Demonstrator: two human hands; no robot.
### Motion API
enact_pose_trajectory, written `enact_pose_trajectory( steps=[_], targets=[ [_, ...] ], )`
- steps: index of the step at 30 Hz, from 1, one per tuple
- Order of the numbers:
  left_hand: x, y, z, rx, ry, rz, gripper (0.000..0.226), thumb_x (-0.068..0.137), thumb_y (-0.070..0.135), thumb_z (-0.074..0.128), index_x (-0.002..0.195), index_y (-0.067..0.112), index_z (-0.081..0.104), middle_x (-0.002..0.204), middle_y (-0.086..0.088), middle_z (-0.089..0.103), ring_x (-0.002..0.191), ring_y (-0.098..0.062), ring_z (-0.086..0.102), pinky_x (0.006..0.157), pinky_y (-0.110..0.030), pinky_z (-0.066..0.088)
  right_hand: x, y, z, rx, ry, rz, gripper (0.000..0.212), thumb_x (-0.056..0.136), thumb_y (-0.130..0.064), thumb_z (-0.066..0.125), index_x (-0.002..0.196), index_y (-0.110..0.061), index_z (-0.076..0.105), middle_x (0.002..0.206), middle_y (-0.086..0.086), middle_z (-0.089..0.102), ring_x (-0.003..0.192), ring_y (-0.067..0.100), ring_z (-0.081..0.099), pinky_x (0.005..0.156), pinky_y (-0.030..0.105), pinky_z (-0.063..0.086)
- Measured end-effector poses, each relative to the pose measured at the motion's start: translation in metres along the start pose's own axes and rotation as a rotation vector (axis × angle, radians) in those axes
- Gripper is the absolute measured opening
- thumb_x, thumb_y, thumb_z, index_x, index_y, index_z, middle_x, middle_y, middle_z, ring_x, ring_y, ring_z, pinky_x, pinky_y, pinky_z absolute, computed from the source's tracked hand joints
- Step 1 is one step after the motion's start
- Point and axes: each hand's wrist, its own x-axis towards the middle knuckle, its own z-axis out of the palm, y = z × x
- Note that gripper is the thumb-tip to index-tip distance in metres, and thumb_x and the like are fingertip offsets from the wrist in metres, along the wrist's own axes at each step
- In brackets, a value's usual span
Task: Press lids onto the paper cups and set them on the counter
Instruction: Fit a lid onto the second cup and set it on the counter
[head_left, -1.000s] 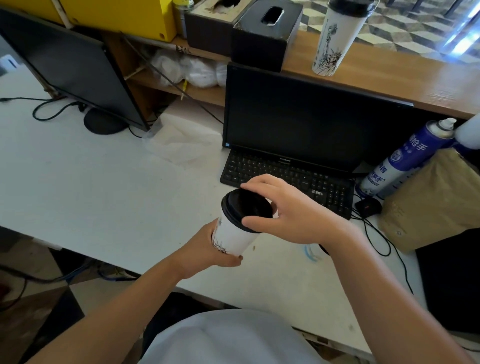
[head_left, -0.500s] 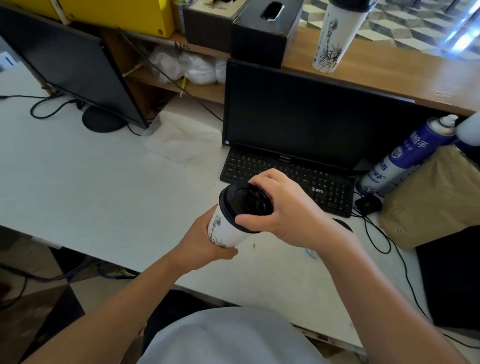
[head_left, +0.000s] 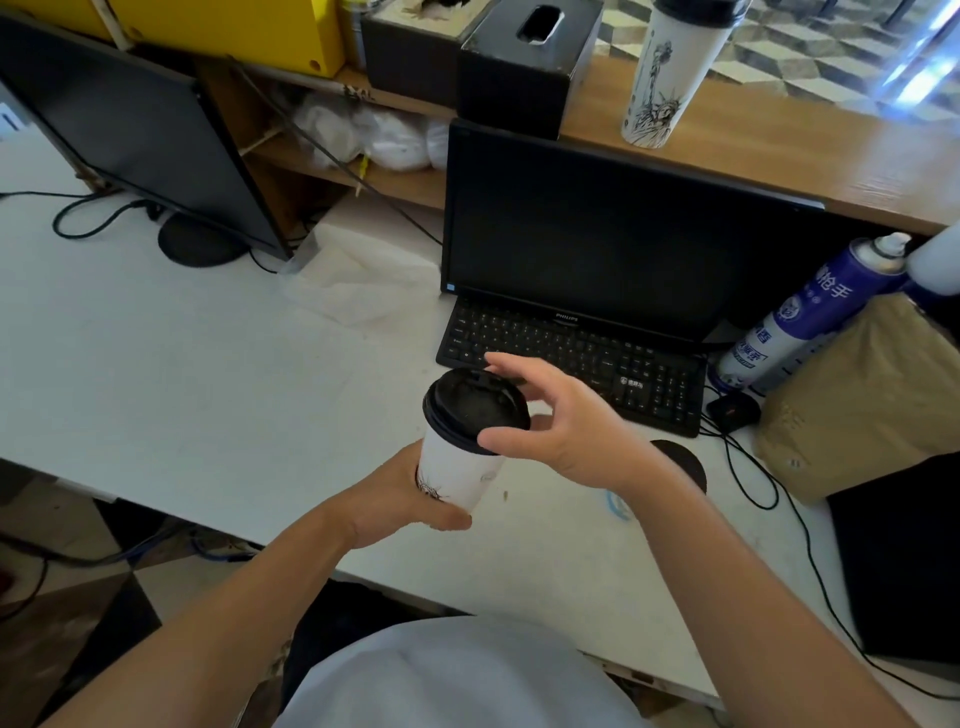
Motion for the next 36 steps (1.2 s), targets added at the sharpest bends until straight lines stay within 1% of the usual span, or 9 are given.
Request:
enact_pose_trajectory(
  steps=[3, 7, 11, 15, 21, 24, 27, 32, 36],
  targets=[
    [0.003, 0.005, 0.001, 0.026, 0.083, 0.031, 0.074, 0.074, 0.002, 0.085, 0.132, 0.034, 0.053, 0.121, 0.010, 0.067, 0.114, -0.010, 0.063, 0.089, -0.034, 0.059, 0.000, 0.010, 0.011, 0.173, 0.011, 0.046, 0.070, 0.083, -0.036, 0.082, 0.144, -0.034, 0.049, 0.136, -0.015, 0.062, 0.121, 0.011, 0.063, 0.098, 0.042, 0.058],
    [0.006, 0.003, 0.004, 0.004, 0.218, 0.083, 0.074, 0.072, 0.005, 0.087, 0.133, 0.029, 0.052, 0.120, 0.006, 0.066, 0.111, -0.015, 0.063, 0.077, -0.030, 0.060, 0.000, 0.018, 0.024, 0.340, 0.087, 0.046, 0.061, 0.089, -0.029, 0.078, 0.143, -0.029, 0.050, 0.136, -0.012, 0.063, 0.116, 0.015, 0.067, 0.092, 0.050, 0.059],
    [0.005, 0.001, 0.006, 0.064, 0.149, 0.014, 0.066, 0.069, 0.000, 0.085, 0.123, 0.026, 0.057, 0.110, -0.002, 0.064, 0.096, -0.020, 0.065, 0.072, -0.042, 0.063, 0.001, 0.020, 0.022, 0.238, 0.084, 0.022, 0.083, 0.082, -0.031, 0.083, 0.151, -0.039, 0.038, 0.142, -0.024, 0.052, 0.130, -0.001, 0.052, 0.100, 0.024, 0.053],
    [0.007, -0.001, 0.005, 0.077, 0.177, 0.018, 0.067, 0.064, 0.007, 0.085, 0.123, 0.024, 0.058, 0.107, -0.004, 0.064, 0.093, -0.023, 0.066, 0.070, -0.044, 0.063, 0.004, 0.010, 0.014, -0.007, 0.082, -0.007, 0.079, 0.080, -0.038, 0.085, 0.149, -0.036, 0.045, 0.137, -0.024, 0.052, 0.125, -0.006, 0.050, 0.093, 0.014, 0.048],
    [0.005, 0.004, -0.003, 0.132, 0.085, 0.014, 0.074, 0.069, -0.006, 0.084, 0.125, 0.034, 0.057, 0.112, 0.003, 0.067, 0.102, -0.013, 0.065, 0.082, -0.044, 0.062, 0.000, -0.007, 0.000, -0.347, 0.016, -0.122, 0.079, 0.080, -0.051, 0.079, 0.149, -0.028, 0.047, 0.135, -0.019, 0.045, 0.126, 0.003, 0.041, 0.098, 0.015, 0.037],
    [0.004, 0.006, -0.008, 0.152, 0.058, 0.018, 0.078, 0.067, -0.004, 0.085, 0.126, 0.038, 0.055, 0.118, 0.004, 0.067, 0.110, -0.014, 0.063, 0.090, -0.046, 0.059, 0.001, -0.015, -0.001, -0.484, -0.026, -0.206, 0.077, 0.082, -0.055, 0.075, 0.148, -0.024, 0.048, 0.132, -0.013, 0.042, 0.124, 0.007, 0.039, 0.098, 0.016, 0.042],
    [0.006, 0.007, -0.009, 0.164, 0.085, 0.037, 0.077, 0.066, -0.001, 0.086, 0.127, 0.035, 0.056, 0.117, -0.002, 0.067, 0.108, -0.020, 0.064, 0.085, -0.047, 0.061, 0.002, -0.018, 0.004, -0.544, -0.002, -0.225, 0.076, 0.086, -0.058, 0.068, 0.148, -0.021, 0.046, 0.133, -0.012, 0.039, 0.124, 0.007, 0.038, 0.101, 0.021, 0.045],
    [0.008, 0.000, -0.004, 0.142, 0.197, 0.068, 0.067, 0.067, -0.005, 0.083, 0.121, 0.028, 0.060, 0.096, 0.004, 0.071, 0.083, -0.015, 0.068, 0.066, -0.034, 0.060, 0.001, -0.015, 0.014, -0.498, 0.058, -0.160, 0.076, 0.090, -0.056, 0.065, 0.150, -0.018, 0.040, 0.136, -0.011, 0.036, 0.126, 0.009, 0.037, 0.104, 0.022, 0.042],
    [0.013, -0.013, 0.006, 0.101, 0.380, 0.103, 0.065, 0.061, 0.013, 0.082, 0.119, 0.028, 0.058, 0.096, -0.003, 0.071, 0.083, -0.025, 0.070, 0.061, -0.034, 0.059, 0.005, -0.014, 0.024, -0.461, 0.119, -0.094, 0.074, 0.091, -0.055, 0.063, 0.150, -0.016, 0.040, 0.137, -0.009, 0.036, 0.128, 0.010, 0.033, 0.105, 0.024, 0.039]
  ],
)
